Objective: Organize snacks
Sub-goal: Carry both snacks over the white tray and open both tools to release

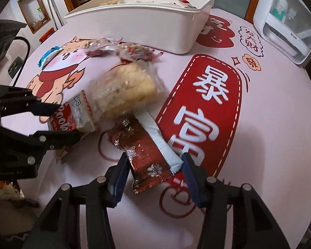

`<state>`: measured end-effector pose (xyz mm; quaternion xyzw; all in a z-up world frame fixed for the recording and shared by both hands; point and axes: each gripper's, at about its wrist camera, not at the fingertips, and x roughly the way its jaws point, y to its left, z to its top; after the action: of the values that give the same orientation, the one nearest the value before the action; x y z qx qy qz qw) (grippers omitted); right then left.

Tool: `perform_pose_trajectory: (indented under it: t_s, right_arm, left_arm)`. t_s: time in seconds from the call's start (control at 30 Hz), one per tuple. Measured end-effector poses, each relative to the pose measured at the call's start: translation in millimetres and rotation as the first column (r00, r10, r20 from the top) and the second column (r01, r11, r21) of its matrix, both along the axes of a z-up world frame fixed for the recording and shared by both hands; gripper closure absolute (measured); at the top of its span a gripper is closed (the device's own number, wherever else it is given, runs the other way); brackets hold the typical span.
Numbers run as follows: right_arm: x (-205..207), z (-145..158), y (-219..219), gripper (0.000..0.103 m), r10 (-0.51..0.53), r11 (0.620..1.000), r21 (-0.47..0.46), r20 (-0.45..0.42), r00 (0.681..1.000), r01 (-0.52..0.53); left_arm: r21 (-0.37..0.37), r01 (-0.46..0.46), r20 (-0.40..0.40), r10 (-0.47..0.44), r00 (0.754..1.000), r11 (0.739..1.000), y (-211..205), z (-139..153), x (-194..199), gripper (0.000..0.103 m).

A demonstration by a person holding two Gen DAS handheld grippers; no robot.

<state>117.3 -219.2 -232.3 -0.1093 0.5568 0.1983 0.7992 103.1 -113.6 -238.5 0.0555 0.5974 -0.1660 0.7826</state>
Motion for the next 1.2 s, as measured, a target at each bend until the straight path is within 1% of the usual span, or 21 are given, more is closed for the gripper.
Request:
perform_pose_trajectory:
  t_s: [0.17, 0.33, 0.47, 0.53, 0.67, 0.83, 0.9, 0.93, 1.03, 1.1, 1.13, 1.2]
  right_arm:
    - [-16, 13, 1, 0.053, 0.002, 1.000, 0.017, 0.017, 1.000, -0.003]
    - [-26, 32, 7, 0.053, 0.010, 0.999, 0.038, 0.050, 0.999, -0.012]
    - [-26, 54, 17, 0.053, 0.011, 1.000, 0.019, 0.108, 0.994, -0.013]
    - [-24, 65, 20, 0.053, 0.008, 0.999, 0.034, 0.129, 0.992, -0.013]
    - [-17, 96, 34, 0.053, 0.002, 0.997, 0.069, 0.201, 0.980, -0.017]
    - [-6, 135, 52, 0.053, -0.014, 0.993, 0.114, 0.289, 0.957, -0.020]
    - [1, 150, 60, 0.053, -0.021, 0.993, 0.120, 0.328, 0.944, -0.020]
    - [5, 158, 64, 0.053, -0.023, 0.993, 0.117, 0.350, 0.936, -0.019]
    - [15, 184, 73, 0.053, -0.026, 0.994, 0.111, 0.421, 0.907, -0.023]
    - [26, 204, 75, 0.053, -0.051, 0.993, 0.122, 0.466, 0.883, -0.006]
    - [30, 211, 75, 0.053, -0.065, 0.991, 0.131, 0.479, 0.876, 0.002]
    - [42, 228, 75, 0.053, -0.106, 0.987, 0.159, 0.506, 0.856, 0.028]
  left_arm:
    - [-0.015, -0.004, 0.016, 0.004, 1.000, 1.000, 7, 11, -11, 0.059]
    - [-0.028, -0.018, 0.072, 0.020, 0.997, 0.999, 17, 33, -21, 0.059]
    - [-0.040, -0.035, 0.116, 0.039, 0.992, 0.999, 29, 51, -27, 0.059]
    - [-0.053, -0.051, 0.137, 0.057, 0.989, 0.997, 39, 62, -28, 0.059]
    - [-0.072, -0.079, 0.181, 0.091, 0.979, 0.994, 53, 82, -26, 0.059]
    - [-0.077, -0.104, 0.272, 0.122, 0.955, 0.992, 73, 119, -19, 0.059]
    - [-0.079, -0.113, 0.319, 0.132, 0.938, 0.990, 81, 139, -12, 0.059]
    - [-0.079, -0.116, 0.334, 0.136, 0.933, 0.990, 86, 147, -10, 0.059]
    - [-0.043, -0.143, 0.389, 0.148, 0.909, 0.989, 95, 172, 6, 0.059]
    - [-0.030, -0.162, 0.421, 0.160, 0.893, 0.986, 104, 190, 18, 0.059]
    - [-0.028, -0.166, 0.432, 0.162, 0.887, 0.986, 106, 197, 23, 0.059]
    - [-0.024, -0.174, 0.467, 0.165, 0.869, 0.984, 114, 214, 35, 0.059]
